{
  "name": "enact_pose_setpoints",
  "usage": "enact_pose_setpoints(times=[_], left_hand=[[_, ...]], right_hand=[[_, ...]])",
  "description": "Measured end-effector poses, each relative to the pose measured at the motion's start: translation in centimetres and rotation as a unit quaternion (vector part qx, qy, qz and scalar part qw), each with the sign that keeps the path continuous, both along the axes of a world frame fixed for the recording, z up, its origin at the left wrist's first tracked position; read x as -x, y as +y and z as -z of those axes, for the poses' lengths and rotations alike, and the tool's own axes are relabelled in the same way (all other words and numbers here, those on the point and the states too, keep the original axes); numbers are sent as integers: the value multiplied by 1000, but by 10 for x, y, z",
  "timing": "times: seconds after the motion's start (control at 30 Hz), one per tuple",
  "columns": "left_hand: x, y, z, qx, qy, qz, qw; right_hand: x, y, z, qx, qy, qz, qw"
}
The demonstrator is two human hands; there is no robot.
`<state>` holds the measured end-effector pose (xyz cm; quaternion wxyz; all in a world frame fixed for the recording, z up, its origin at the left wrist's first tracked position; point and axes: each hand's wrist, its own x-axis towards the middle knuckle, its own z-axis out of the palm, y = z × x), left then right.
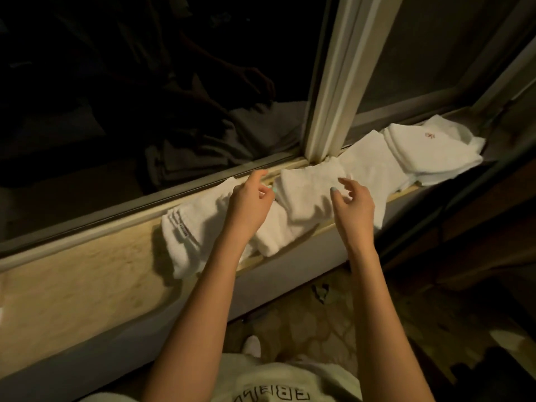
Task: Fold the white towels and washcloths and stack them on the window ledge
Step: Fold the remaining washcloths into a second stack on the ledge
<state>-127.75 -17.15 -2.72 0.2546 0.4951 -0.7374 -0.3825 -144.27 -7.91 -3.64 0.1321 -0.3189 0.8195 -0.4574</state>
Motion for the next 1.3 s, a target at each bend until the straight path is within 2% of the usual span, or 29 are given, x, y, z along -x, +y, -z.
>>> enact_pose_setpoints(times=[0.17,0.27,0.4,0.5,0.63,0.77,0.87,1.0,1.13,1.3], left_hand=[[25,-14,20,-62,-98,56,992],[43,-26,25,-109,-102,46,988],[62,-41,29,-147,-92,13,985],[70,-42,35,-176,-36,-61,982],[85,-33,35,-174,104,-161,966],[89,-13,31,-173,215,-187,943],[86,2,29,-146,305,-201,919],[84,16,20,-98,391,-214,890],[88,26,16,-68,400,-263,876],[84,35,17,-60,316,-245,914]], right_hand=[[30,-9,5,-51,-23,13,998],[50,-20,6,-90,-71,-41,993],[81,-47,5,-132,-59,-146,979],[93,-62,6,-143,-58,-218,964],[107,-71,13,-124,-60,-285,949],[119,-72,12,-80,-79,-361,926],[128,-68,11,-36,-148,-402,903],[137,-71,8,9,-222,-407,886],[128,-71,9,21,-227,-406,885],[118,-70,8,28,-233,-439,868]])
